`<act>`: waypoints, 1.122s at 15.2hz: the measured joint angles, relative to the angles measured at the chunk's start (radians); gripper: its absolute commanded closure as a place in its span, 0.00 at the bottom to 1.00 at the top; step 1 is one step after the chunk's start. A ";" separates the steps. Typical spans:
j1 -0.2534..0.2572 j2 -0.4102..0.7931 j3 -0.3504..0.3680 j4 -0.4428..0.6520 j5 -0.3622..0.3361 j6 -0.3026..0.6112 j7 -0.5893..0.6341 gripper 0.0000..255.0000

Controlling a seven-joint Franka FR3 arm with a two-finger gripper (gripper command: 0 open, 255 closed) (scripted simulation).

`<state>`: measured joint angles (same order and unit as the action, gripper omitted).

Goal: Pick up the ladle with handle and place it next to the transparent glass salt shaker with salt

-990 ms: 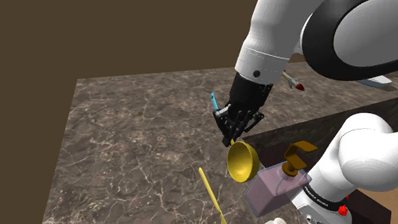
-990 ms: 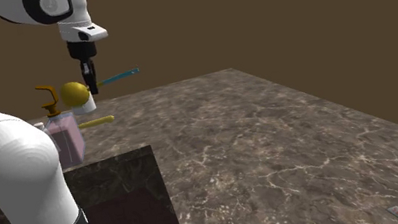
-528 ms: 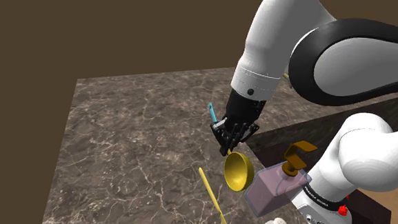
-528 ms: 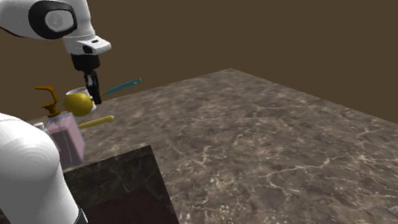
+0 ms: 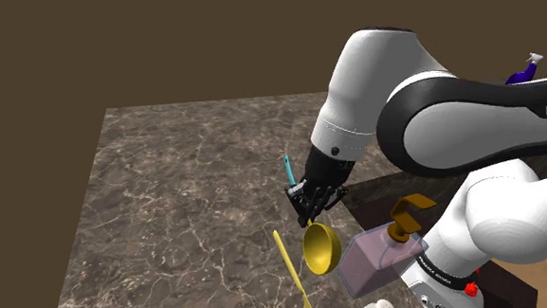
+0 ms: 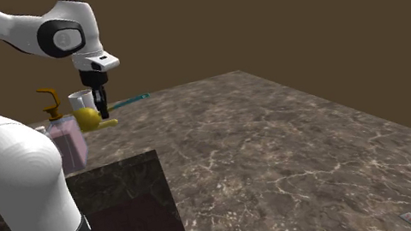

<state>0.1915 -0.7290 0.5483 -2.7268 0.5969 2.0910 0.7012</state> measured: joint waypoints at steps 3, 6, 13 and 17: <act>0.000 0.026 0.015 -0.025 0.016 0.049 -0.013 1.00; 0.006 0.049 0.034 -0.051 0.036 0.098 -0.021 1.00; 0.008 0.118 0.070 -0.089 0.072 0.207 -0.043 1.00; 0.009 0.121 0.071 -0.091 0.074 0.211 -0.044 1.00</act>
